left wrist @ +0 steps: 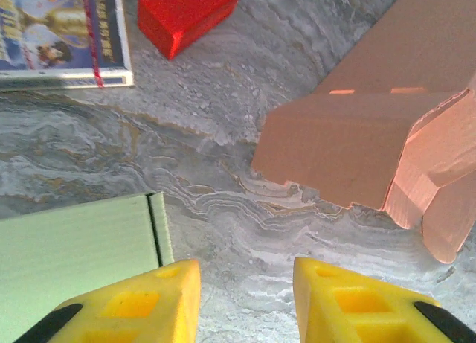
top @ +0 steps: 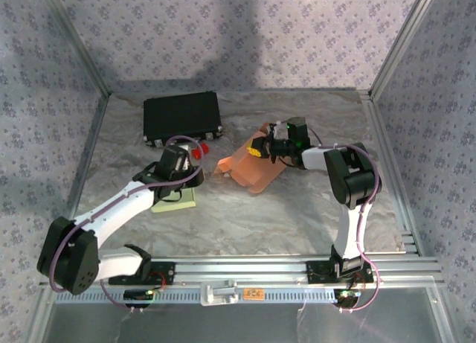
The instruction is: Fold the paper box
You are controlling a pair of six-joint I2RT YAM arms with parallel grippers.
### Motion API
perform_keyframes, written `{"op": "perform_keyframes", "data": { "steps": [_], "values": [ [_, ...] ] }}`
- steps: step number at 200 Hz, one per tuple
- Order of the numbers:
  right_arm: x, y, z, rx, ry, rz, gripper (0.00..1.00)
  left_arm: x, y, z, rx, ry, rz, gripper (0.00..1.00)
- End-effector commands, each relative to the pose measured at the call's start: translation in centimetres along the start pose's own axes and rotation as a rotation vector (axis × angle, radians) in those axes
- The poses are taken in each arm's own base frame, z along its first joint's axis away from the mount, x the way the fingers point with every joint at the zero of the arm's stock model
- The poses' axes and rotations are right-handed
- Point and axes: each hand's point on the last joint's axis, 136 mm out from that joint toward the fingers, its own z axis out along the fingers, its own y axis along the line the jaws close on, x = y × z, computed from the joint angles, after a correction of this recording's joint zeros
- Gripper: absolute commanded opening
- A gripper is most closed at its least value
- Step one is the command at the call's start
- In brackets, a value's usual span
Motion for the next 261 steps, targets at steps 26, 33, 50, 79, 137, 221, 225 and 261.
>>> {"op": "perform_keyframes", "data": {
  "steps": [26, 33, 50, 79, 137, 221, 225, 261],
  "values": [
    [-0.1, -1.9, 0.8, 0.073, 0.030, 0.020, 0.00, -1.6, -0.4, 1.8, 0.029, 0.007, 0.074, 0.39],
    [-0.2, -1.9, 0.8, 0.070, 0.030, 0.021, 0.00, -2.1, -0.2, 2.0, 0.031, 0.010, 0.075, 0.39],
    [-0.6, -1.4, 0.9, 0.074, 0.031, 0.012, 0.00, -3.2, 0.3, 2.4, 0.038, 0.007, 0.079, 0.40],
    [-1.5, -0.4, 1.4, 0.075, 0.031, -0.003, 0.00, -3.7, -0.3, 4.0, 0.093, 0.068, 0.139, 0.40],
    [-1.6, 1.6, 0.5, 0.138, 0.015, 0.032, 0.00, -5.0, -1.8, 5.2, 0.128, 0.108, 0.245, 0.41],
    [4.2, 2.0, -3.6, 0.269, -0.004, 0.135, 0.00, -4.7, -2.7, 3.6, 0.179, 0.104, 0.214, 0.41],
    [4.0, 2.1, -3.6, 0.273, -0.010, 0.132, 0.00, -4.6, -2.7, 3.6, 0.184, 0.107, 0.211, 0.41],
    [0.7, 1.9, -1.8, 0.255, -0.034, 0.105, 0.00, -3.4, -3.7, 4.2, 0.243, 0.140, 0.203, 0.40]
  ]
}}
